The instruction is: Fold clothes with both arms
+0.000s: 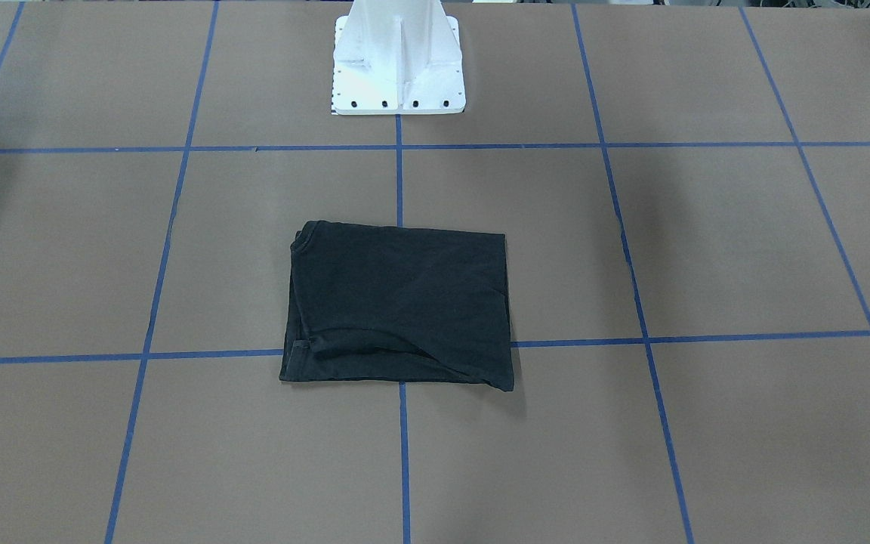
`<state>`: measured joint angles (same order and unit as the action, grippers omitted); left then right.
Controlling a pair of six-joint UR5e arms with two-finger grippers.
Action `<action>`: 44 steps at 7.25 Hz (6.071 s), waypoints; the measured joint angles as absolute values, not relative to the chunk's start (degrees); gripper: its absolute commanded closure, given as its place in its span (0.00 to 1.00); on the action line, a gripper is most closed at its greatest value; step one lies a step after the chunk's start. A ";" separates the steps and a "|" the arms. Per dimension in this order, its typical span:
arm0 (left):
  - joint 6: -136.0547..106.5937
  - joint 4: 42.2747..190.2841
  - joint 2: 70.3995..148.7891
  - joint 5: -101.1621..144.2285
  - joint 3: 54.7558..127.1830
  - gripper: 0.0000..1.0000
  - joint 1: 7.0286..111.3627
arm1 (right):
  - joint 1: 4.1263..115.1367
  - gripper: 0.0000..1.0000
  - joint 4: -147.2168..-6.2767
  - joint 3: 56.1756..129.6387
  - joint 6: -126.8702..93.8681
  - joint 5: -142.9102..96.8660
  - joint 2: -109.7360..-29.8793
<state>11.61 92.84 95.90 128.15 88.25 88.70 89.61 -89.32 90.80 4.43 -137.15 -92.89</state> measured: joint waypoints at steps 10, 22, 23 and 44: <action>11.16 86.44 87.65 134.23 97.40 0.01 88.53 | 89.65 0.00 -89.75 90.79 3.33 -137.33 -93.27; 8.02 86.60 90.10 133.23 96.87 0.01 88.51 | 89.61 0.00 -92.89 105.86 -7.14 -134.64 -97.14; 5.60 86.67 90.01 132.79 97.00 0.01 88.51 | 89.59 0.00 -92.90 106.06 -7.20 -134.63 -97.55; -0.18 87.09 90.19 132.80 96.15 0.01 88.44 | 89.56 0.00 -92.90 106.21 -7.38 -134.64 -97.82</action>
<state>-0.18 87.09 90.19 132.80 96.15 88.44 89.56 -92.90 106.21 -7.38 -134.64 -97.82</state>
